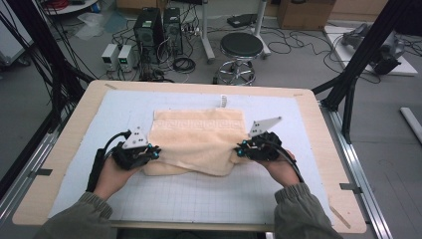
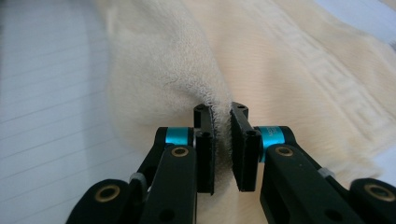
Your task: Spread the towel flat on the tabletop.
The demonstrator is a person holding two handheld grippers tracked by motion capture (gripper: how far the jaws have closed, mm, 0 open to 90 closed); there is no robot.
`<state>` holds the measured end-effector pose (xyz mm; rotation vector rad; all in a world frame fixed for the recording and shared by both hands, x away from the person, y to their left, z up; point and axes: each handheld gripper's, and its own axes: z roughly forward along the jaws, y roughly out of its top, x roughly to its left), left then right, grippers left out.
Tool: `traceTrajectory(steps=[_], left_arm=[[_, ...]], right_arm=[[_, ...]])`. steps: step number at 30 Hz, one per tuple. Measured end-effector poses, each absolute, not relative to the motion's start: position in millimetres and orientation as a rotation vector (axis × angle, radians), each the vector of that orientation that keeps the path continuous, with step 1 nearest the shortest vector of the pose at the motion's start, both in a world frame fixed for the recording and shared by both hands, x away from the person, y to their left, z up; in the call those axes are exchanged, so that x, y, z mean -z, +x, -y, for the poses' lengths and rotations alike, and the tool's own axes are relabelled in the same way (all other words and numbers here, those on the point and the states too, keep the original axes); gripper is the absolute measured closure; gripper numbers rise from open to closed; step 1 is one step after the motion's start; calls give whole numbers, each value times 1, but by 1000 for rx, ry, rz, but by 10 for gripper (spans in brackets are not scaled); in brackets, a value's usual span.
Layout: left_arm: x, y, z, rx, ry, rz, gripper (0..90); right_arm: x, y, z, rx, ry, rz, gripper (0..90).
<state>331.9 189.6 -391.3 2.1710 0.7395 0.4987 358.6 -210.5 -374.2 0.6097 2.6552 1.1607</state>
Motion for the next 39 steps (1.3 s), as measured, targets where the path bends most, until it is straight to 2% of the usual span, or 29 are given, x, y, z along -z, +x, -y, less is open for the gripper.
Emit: traceTrajectory(steps=[4, 8, 11, 14, 22, 26, 30, 32, 33, 36, 39], left_arm=[[409, 364, -191, -458, 2138, -859, 845], [416, 373, -193, -419, 2099, -899, 831], [412, 370, -196, -426, 2098, -889, 744], [406, 365, -200, -430, 2080, -881, 663], [392, 353, -212, -440, 2083, -826, 643], [396, 359, -216, -416, 2127, -825, 610], [403, 363, -207, -402, 2164, -819, 545], [407, 363, -202, -405, 2185, -807, 579], [408, 363, -200, -408, 2196, -793, 635], [409, 363, -198, -410, 2206, -779, 781], [407, 362, -200, -397, 2205, -775, 823]], right_arm=[[397, 397, 206, -1099, 731, -2628, 799], [414, 414, 213, -1145, 812, -2617, 741], [408, 410, 215, -1147, 795, -2596, 690], [395, 399, 217, -1167, 756, -2553, 677], [367, 371, 222, -1219, 665, -2521, 703], [372, 364, 211, -1193, 613, -2579, 699], [389, 372, 197, -1137, 649, -2654, 555], [397, 378, 192, -1135, 682, -2666, 544], [401, 381, 189, -1128, 692, -2667, 550], [412, 387, 186, -1095, 707, -2682, 653], [413, 389, 186, -1109, 692, -2684, 779]])
